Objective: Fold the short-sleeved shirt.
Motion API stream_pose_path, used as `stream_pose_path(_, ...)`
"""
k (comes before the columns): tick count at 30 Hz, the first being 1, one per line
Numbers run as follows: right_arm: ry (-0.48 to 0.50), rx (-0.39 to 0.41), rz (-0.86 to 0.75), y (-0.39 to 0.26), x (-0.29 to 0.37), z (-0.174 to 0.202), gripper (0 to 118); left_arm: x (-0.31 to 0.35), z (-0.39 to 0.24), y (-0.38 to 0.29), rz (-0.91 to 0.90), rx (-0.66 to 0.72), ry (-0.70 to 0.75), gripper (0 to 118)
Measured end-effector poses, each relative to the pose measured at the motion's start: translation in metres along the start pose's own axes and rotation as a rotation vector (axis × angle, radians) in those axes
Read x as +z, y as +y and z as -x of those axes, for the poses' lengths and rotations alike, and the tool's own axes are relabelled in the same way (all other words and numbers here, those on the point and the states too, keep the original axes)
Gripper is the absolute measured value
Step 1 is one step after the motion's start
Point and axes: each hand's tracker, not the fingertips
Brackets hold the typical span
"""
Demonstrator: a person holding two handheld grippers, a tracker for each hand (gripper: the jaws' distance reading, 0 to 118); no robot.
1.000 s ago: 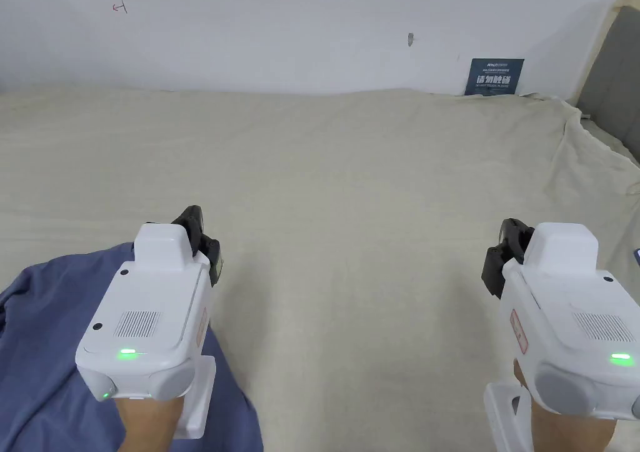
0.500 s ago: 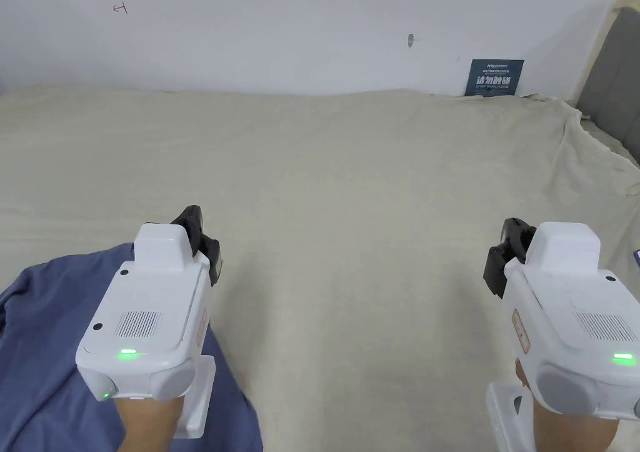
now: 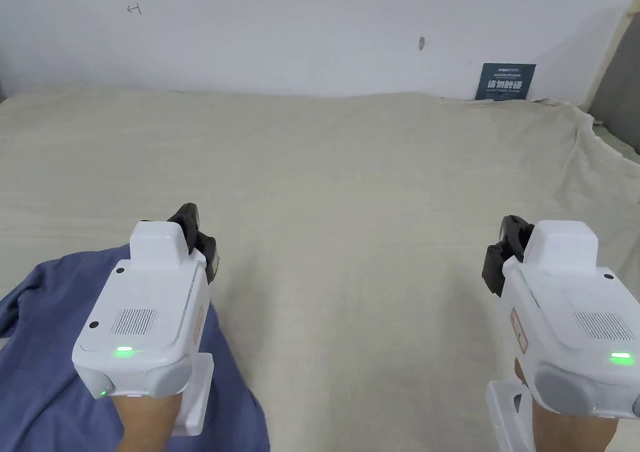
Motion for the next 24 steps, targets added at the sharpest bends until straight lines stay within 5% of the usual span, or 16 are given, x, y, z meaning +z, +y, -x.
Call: stream_pose_path(24, 0.376, 0.045, -0.051, 0.019, -0.025, 0.159, 0, 0.078, 0.162, 0.0, 0.011, -0.01, 0.39, 0)
